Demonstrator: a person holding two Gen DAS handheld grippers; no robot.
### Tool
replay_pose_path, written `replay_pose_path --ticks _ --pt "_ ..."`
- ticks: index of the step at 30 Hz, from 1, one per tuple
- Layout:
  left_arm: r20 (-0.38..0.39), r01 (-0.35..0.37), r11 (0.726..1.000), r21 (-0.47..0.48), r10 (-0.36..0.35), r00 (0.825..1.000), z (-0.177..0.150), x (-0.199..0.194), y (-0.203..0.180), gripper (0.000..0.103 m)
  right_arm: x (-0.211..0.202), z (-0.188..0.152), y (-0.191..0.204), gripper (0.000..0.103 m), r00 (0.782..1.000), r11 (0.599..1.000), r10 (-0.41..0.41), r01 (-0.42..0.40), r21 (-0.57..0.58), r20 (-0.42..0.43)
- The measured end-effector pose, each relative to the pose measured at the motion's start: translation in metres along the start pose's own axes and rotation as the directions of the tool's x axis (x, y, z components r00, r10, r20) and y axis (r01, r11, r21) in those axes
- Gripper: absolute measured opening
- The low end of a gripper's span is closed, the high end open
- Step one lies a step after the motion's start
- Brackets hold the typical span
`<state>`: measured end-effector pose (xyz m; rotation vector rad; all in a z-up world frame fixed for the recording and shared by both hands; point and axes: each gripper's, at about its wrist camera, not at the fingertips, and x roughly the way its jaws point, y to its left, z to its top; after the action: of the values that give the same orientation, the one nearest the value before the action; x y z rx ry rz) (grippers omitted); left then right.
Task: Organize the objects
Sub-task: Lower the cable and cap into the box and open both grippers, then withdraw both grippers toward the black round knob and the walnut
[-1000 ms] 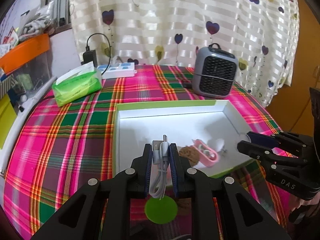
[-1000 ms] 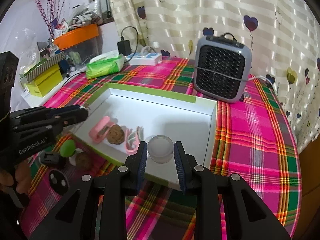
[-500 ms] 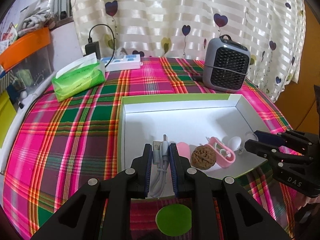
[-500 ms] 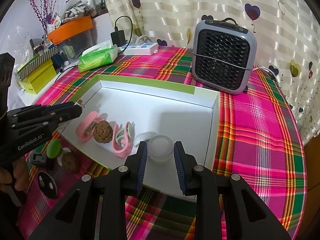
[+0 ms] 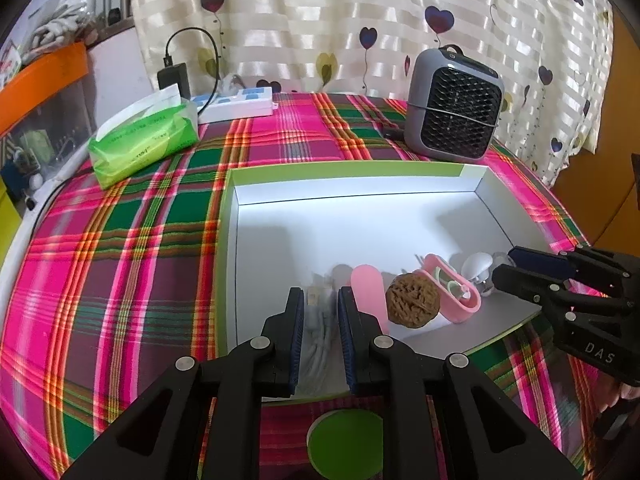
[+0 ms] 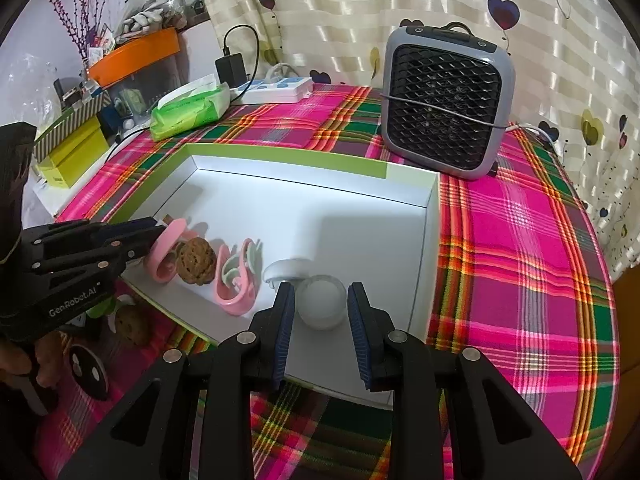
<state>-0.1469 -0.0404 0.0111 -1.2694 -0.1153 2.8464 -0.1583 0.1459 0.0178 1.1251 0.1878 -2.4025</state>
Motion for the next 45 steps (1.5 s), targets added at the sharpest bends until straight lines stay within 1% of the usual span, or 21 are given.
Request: replay_pose_path --ticks 7,12,18,21,30,37,45 --pt "0.013 0.015 1.0 -0.008 -0.015 1.0 0.001 -0.004 0.0 0.016 -0.002 -0.002 0.005 0.029 1.0 1.0 0.004 -0.004 -0.014 0.02" --pt "0.027 0.017 1.0 -0.013 -0.017 0.999 0.0 -0.009 0.0 0.017 -0.008 -0.004 0.006 0.033 0.999 1.0 0.002 -0.002 -0.012 0.036" --pt "0.055 0.013 1.0 -0.022 -0.012 0.998 -0.002 -0.024 -0.001 0.017 -0.022 -0.007 0.011 0.034 0.998 1.0 -0.005 0.005 -0.008 0.065" --pt "0.074 0.01 1.0 -0.008 -0.009 0.997 -0.003 -0.033 -0.006 0.017 -0.03 -0.01 0.015 0.034 0.997 1.0 0.0 0.001 -0.012 0.083" --pt "0.1 0.016 0.998 0.054 -0.022 0.995 -0.021 -0.059 -0.029 0.017 -0.05 -0.022 0.026 0.034 0.993 0.999 0.032 -0.031 -0.012 0.114" --pt "0.111 0.028 0.998 0.059 -0.034 0.993 -0.034 -0.073 -0.035 0.017 -0.062 -0.033 0.039 0.034 0.99 0.998 0.061 -0.058 -0.027 0.128" --pt "0.115 0.046 0.997 0.061 -0.053 0.992 -0.045 -0.083 -0.038 0.017 -0.068 -0.041 0.046 0.035 0.989 0.997 0.072 -0.068 -0.033 0.127"
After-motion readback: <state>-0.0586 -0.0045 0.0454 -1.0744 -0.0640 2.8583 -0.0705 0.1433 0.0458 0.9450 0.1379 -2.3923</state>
